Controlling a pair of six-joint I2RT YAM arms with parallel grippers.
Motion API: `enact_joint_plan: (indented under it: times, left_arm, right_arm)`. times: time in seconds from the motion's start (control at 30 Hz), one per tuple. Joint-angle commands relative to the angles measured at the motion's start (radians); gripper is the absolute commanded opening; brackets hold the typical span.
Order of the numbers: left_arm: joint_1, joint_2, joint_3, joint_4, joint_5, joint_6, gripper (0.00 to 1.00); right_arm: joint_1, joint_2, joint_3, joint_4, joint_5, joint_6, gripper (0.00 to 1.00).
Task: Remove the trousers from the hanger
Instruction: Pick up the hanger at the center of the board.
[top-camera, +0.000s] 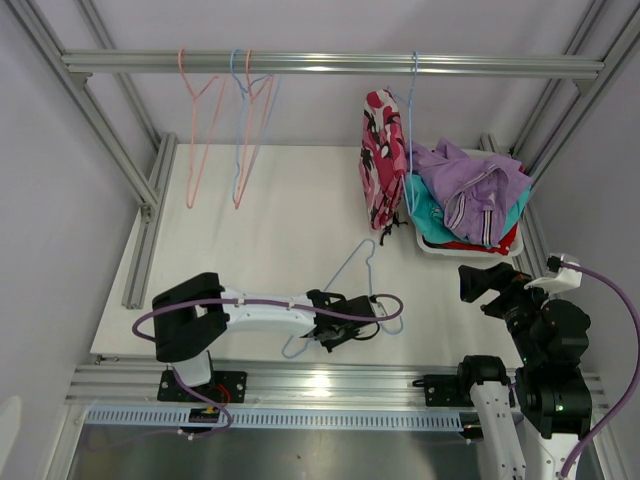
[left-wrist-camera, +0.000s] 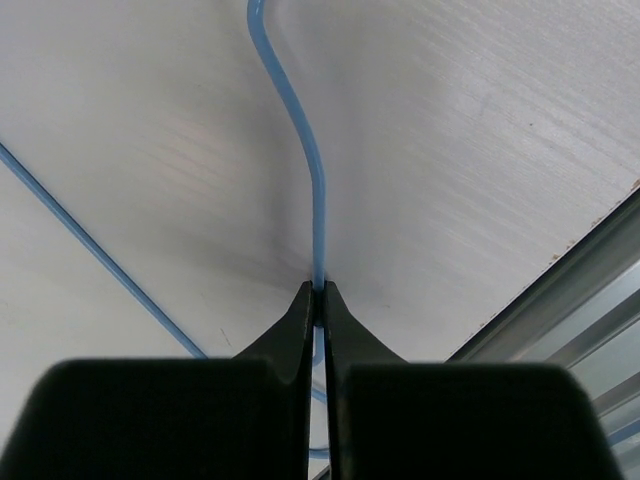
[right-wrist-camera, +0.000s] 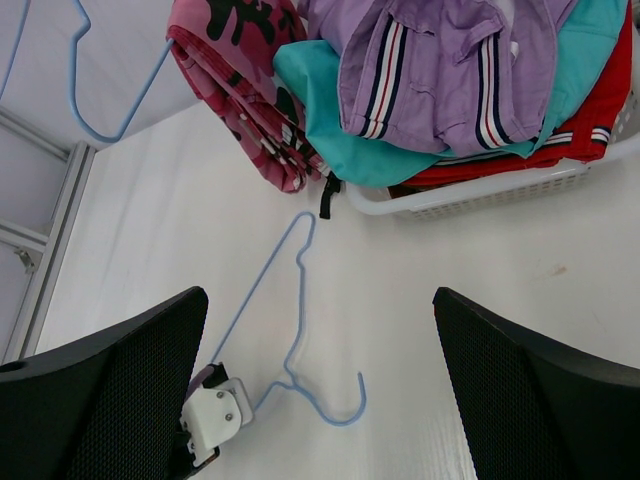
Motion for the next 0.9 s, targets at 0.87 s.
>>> enact_joint_plan:
  times: [0.87]
  left_arm:
    - [0.003,-0.677,0.083,-0.164,0.020,-0.292,0.00]
  right_arm:
    - [0.039,0.003,0.004,0.007,0.052,0.031,1.00]
